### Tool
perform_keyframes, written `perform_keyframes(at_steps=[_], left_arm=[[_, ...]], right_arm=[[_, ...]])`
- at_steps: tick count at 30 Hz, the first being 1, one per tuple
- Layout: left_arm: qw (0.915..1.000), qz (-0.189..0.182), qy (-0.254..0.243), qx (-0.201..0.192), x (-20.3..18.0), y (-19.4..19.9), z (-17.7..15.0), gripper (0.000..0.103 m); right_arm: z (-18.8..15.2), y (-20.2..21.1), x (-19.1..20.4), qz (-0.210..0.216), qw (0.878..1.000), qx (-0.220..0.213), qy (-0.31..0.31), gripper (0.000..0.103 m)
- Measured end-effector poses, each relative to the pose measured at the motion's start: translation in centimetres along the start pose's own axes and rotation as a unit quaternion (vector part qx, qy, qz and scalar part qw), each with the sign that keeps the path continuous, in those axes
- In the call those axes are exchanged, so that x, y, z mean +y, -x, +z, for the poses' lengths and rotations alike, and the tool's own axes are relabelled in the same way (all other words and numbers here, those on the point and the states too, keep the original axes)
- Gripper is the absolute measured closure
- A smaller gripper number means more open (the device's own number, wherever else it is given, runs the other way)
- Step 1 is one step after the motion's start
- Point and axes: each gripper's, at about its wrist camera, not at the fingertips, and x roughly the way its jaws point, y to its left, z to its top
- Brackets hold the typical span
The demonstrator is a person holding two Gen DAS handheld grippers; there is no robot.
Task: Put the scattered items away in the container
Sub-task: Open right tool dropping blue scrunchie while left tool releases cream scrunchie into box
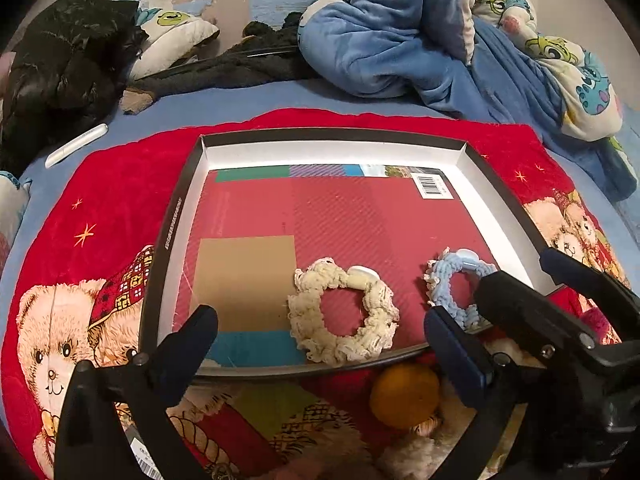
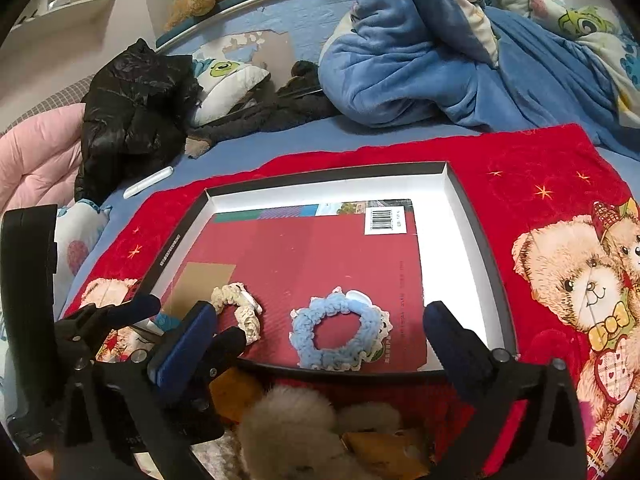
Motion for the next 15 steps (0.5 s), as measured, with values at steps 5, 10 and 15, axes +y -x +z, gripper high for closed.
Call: perform_keyframes(at_steps=[5, 10, 15], left_arm=[[1.0000, 0.002, -0.004, -0.001, -0.13, -0.02, 0.02, 0.000], [0.9999, -0.001, -0.009, -0.008, -0.35, 0.39, -0.01, 0.000], [0.9999, -0.004, -0.006, -0.009, -0.23, 0.48, 0.03, 0.000]], right_arm=[[-0.04, -0.45, -0.49, 0.002, 1.000, 0.013, -0.012, 0.000], [-0.03, -0.17, -0.68, 0.004, 1.000, 0.008, -0.017, 0.000], [-0.01, -0.24, -0.59, 0.004, 1.000, 0.010, -0.015, 0.000]])
